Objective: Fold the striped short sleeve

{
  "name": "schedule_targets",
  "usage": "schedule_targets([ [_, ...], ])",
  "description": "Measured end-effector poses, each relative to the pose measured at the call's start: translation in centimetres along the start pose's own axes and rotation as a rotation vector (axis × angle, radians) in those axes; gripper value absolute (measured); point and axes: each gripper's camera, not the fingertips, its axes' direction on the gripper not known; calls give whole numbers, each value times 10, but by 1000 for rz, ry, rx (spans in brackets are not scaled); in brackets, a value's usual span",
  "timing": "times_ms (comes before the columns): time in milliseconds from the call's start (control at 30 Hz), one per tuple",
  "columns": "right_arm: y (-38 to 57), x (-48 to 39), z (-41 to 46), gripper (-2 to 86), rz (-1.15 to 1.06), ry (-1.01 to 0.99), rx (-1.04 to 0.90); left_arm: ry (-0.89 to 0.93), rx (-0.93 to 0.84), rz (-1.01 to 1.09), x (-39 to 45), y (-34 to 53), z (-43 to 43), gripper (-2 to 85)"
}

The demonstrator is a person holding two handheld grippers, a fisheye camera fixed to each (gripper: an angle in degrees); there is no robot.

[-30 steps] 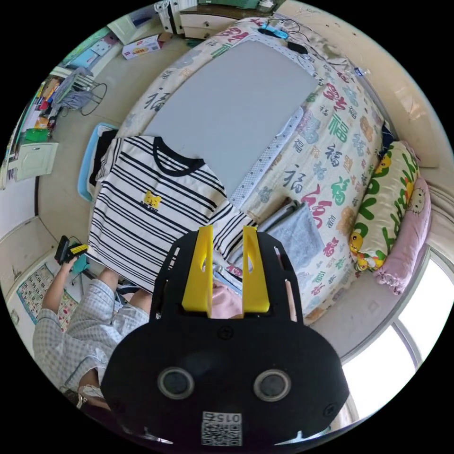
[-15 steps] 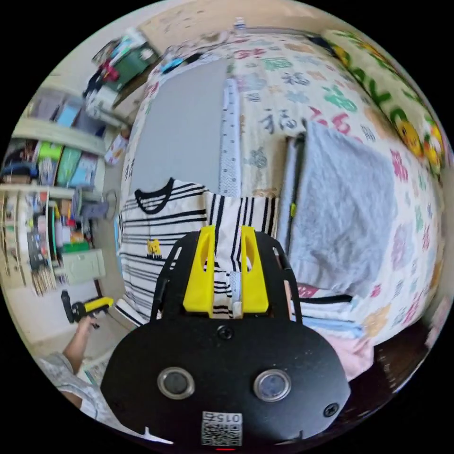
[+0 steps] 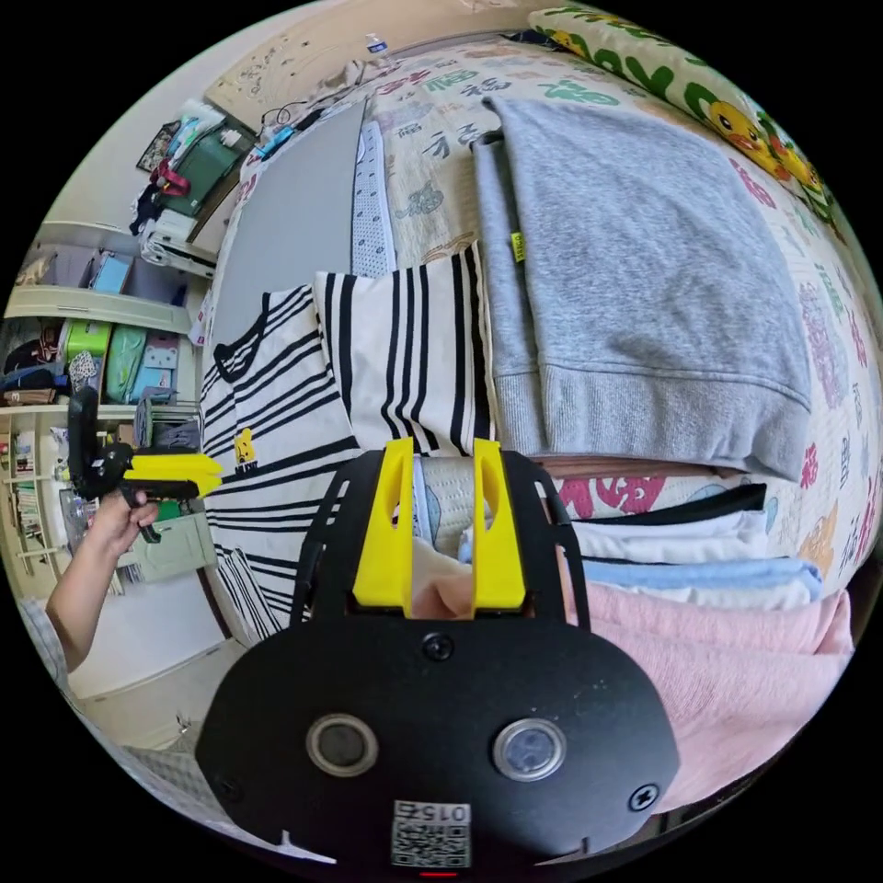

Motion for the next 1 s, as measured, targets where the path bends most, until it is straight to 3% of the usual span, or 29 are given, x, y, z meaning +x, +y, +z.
schedule_targets([
  [67, 4, 10, -1, 101, 24, -43, -9, 20, -68, -21, -8, 26, 15, 60],
  [233, 19, 26, -18, 97, 72, -144, -22, -147, -214, -140, -38, 120, 45, 92],
  [500, 33, 0, -71, 89, 60, -89, -26, -222, -147, -155, -53, 160, 72, 47],
  [767, 28, -56, -141, 83, 43, -1, -51, -111, -110, -159, -11, 261, 59, -5],
  [1000, 5, -124, -223, 82, 27, 48, -97, -95, -353, -379, -5, 373, 125, -4],
])
